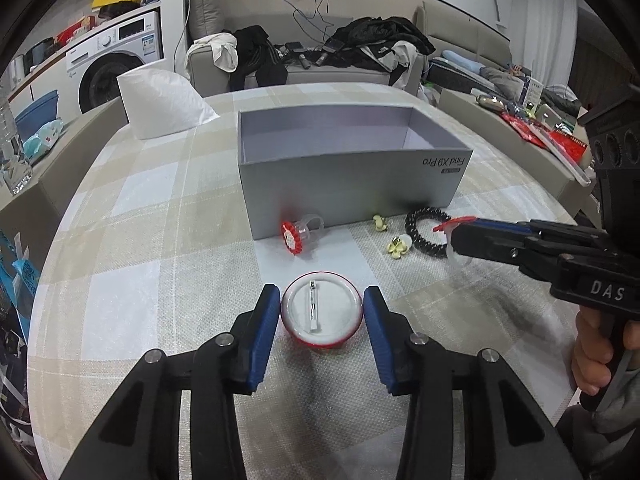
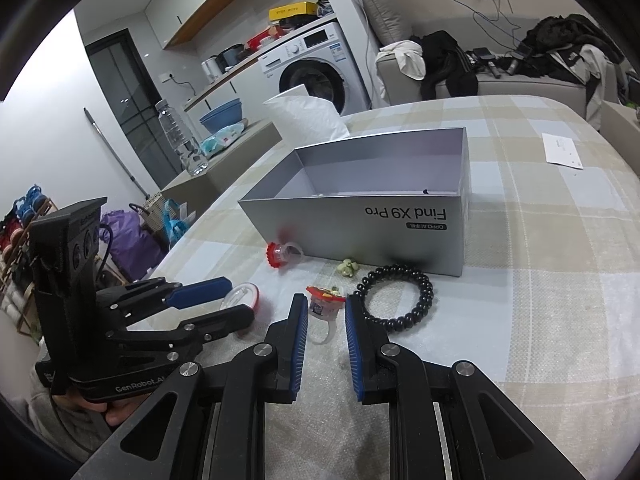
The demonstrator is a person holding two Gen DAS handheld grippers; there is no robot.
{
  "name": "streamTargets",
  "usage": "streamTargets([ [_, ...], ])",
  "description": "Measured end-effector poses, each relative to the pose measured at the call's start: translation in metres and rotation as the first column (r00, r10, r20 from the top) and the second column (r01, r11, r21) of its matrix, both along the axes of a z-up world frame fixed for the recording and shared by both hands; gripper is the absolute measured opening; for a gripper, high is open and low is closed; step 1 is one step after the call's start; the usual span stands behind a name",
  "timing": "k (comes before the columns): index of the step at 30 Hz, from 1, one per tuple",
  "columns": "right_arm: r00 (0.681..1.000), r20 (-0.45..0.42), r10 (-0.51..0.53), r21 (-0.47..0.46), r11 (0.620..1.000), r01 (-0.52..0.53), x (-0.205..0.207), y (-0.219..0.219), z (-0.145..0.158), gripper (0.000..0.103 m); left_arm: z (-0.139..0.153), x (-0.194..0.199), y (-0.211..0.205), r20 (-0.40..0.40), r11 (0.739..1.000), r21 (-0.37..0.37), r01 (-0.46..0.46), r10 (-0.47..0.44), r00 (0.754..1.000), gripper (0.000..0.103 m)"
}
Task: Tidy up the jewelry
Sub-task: 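Close right gripper on clear red-topped ring while left gripper closes on white badge, then carry clear ring and white badge into the grey box with both grippers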
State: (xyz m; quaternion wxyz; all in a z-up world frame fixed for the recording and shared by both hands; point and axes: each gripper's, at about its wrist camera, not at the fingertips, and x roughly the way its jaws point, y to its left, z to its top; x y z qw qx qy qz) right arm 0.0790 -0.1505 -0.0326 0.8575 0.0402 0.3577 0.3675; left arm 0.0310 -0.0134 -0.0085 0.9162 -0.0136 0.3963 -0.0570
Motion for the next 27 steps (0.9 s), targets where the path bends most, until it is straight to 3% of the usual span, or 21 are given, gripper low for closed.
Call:
streamTargets([
  [8,1.0,0.012,-0.015,0.009,1.0,0.015,-0.001,-0.002,0.006,0.018,0.02,-0.004,0.007,0.077,0.999,-0.021,-0.03,0.031,0.997,0.037],
  [27,0.992,0.113,-0.062,0.072,0.996,0.054,-0.003,-0.019,0.06,0.018,0.059,0.009,0.017,0.203,0.994,-0.074,-0.076,0.089,0.975,0.037],
])
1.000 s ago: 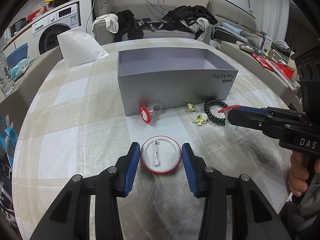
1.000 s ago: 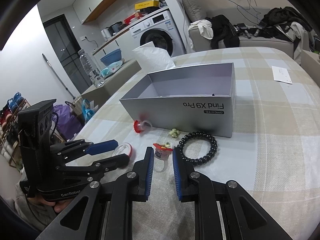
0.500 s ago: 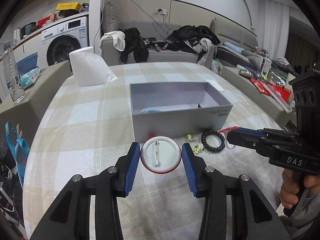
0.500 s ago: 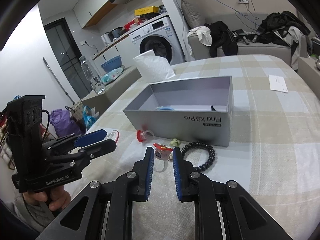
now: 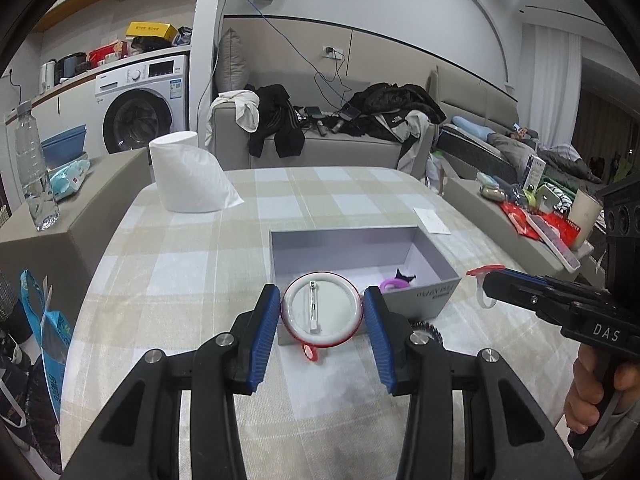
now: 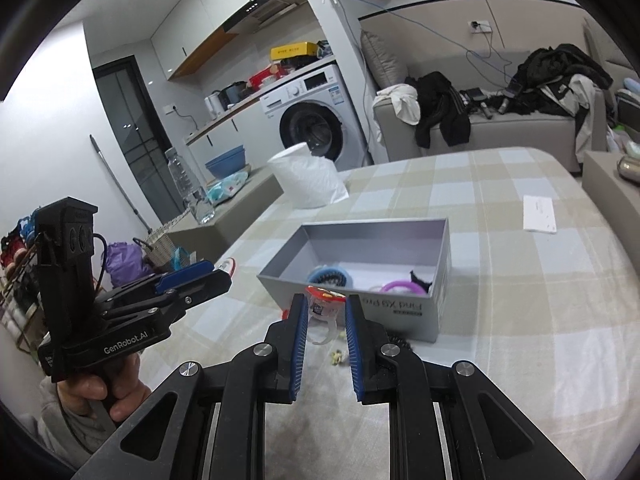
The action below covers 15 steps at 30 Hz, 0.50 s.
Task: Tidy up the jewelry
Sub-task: 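Carry clear ring and white badge into the grey box with both grippers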
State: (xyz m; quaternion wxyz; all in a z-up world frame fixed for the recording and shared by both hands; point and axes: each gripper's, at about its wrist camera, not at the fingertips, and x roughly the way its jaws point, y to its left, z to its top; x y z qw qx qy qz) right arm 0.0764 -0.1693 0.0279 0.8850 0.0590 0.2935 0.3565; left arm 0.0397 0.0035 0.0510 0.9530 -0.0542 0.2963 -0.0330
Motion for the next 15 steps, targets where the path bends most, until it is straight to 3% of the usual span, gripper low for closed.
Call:
streamTargets([
  [7,0.999,0.035,-0.031,0.019,0.999,0.03,0.011,-0.005,0.021,0.018,0.007,0.012,0.004,0.019,1.0,0.007,-0.006,0.006,1.0,0.038],
  [15,0.999,0.01,-0.049,0.025,0.999,0.049,0.031,-0.004,0.02,0.018,0.006,0.028,0.006,0.014,1.0,0.009,-0.001,0.001,1.0,0.038],
])
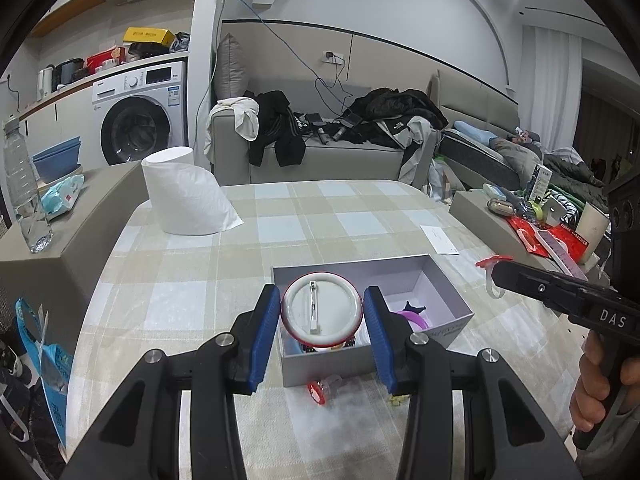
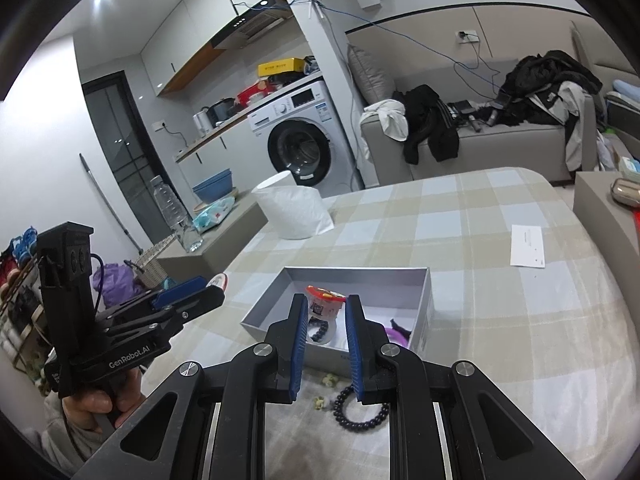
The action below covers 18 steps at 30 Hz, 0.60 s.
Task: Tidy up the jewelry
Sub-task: 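Carry clear ring and white badge into the grey box with both grippers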
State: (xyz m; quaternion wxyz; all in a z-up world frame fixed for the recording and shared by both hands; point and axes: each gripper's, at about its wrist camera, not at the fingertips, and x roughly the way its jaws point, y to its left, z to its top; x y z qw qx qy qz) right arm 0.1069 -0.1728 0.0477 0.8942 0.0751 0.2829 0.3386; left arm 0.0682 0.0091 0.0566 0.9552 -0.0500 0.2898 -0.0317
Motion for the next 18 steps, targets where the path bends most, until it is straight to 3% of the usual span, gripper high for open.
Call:
streamTargets([
  [11,0.999,-0.03,-0.021,0.0,1.0,0.021,0.021,0.003,-0.009,0.018,0.0,0.019,0.0,0.002,1.0,-0.001,0.0,0.0,1.0,0.037],
  [18,0.997,-0.08,-0.021,-0.028,0.999,0.019,0.035,0.012,-0.029,0.018,-0.013,0.034,-0.007,-0.041,1.0,0.005,0.022,-0.022,0.999,0.038],
])
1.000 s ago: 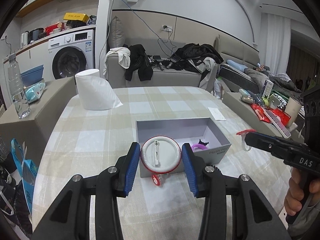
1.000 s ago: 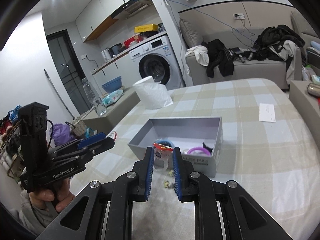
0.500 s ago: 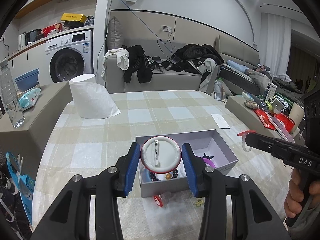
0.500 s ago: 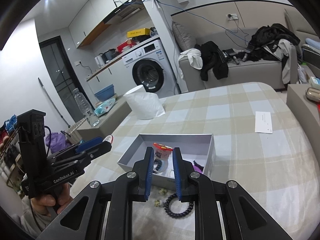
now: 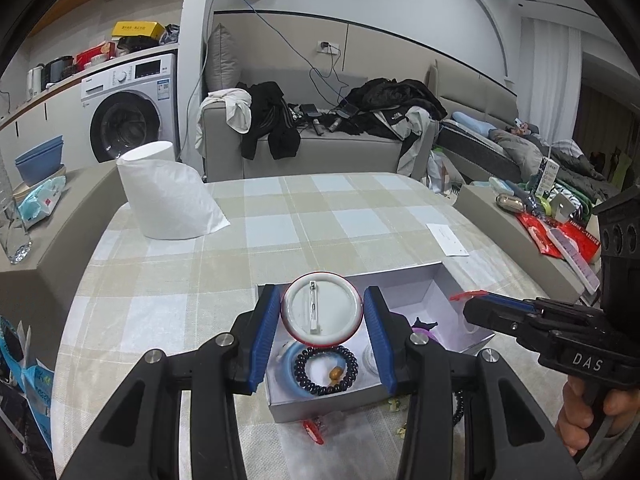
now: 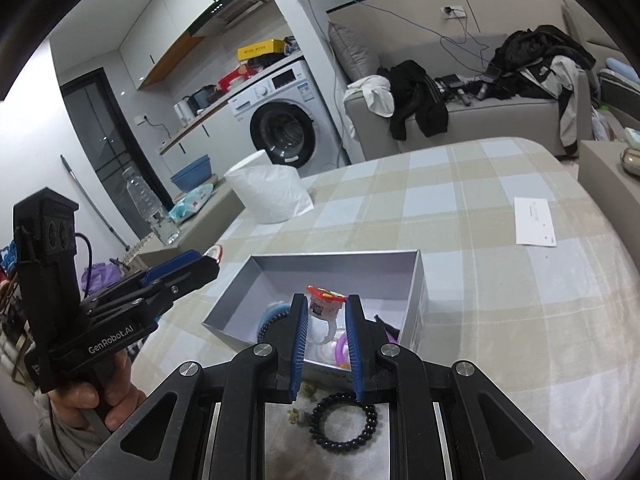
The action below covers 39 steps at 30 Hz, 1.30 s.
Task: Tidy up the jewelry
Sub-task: 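Carry clear ring and white badge into the grey box with both grippers, then open both grippers inside the box and withdraw them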
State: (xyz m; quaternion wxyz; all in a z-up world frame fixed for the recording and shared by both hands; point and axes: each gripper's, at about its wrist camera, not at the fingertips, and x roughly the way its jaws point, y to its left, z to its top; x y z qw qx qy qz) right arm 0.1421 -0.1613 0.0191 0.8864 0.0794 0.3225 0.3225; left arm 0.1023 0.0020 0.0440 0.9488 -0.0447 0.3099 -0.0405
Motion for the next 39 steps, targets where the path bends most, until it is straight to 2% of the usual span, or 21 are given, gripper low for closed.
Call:
streamTargets([
  [4,1.0,-0.027,-0.004,-0.006,1.0,0.003,0.005,0.002,-0.008,0.018,-0.007,0.006,-0.003,-0.02,1.0,0.008,0.005,-0.005,1.0,0.038],
  [26,1.0,-0.011,-0.006,-0.027,1.0,0.006,0.01,0.006,-0.009,0.018,-0.019,0.017,-0.002,-0.06,1.0,0.008,0.005,-0.005,0.998,0.038],
  [33,1.0,-0.007,0.002,-0.012,1.0,-0.002,0.011,0.005,-0.009,0.021,-0.016,0.015,-0.005,-0.049,1.0,0.014,0.028,-0.028,0.998,0.038],
  [35,1.0,-0.002,-0.007,-0.015,1.0,0.007,0.01,0.005,-0.008,0.026,-0.014,0.012,-0.006,-0.043,0.999,0.017,0.028,-0.028,0.999,0.042],
  [36,1.0,0.002,-0.011,-0.012,1.0,0.011,0.009,0.004,-0.007,0.029,-0.012,0.01,-0.006,-0.04,1.0,0.016,0.027,-0.027,0.999,0.049],
  [37,1.0,0.004,-0.012,-0.01,1.0,0.012,0.008,0.002,-0.005,0.035,-0.01,0.008,-0.005,-0.04,0.999,0.011,0.03,-0.03,0.999,0.062],
  [39,1.0,0.02,-0.02,-0.01,1.0,0.02,0.003,-0.001,-0.001,0.046,-0.008,0.004,-0.004,-0.04,1.0,0.005,0.028,-0.028,0.999,0.078],
])
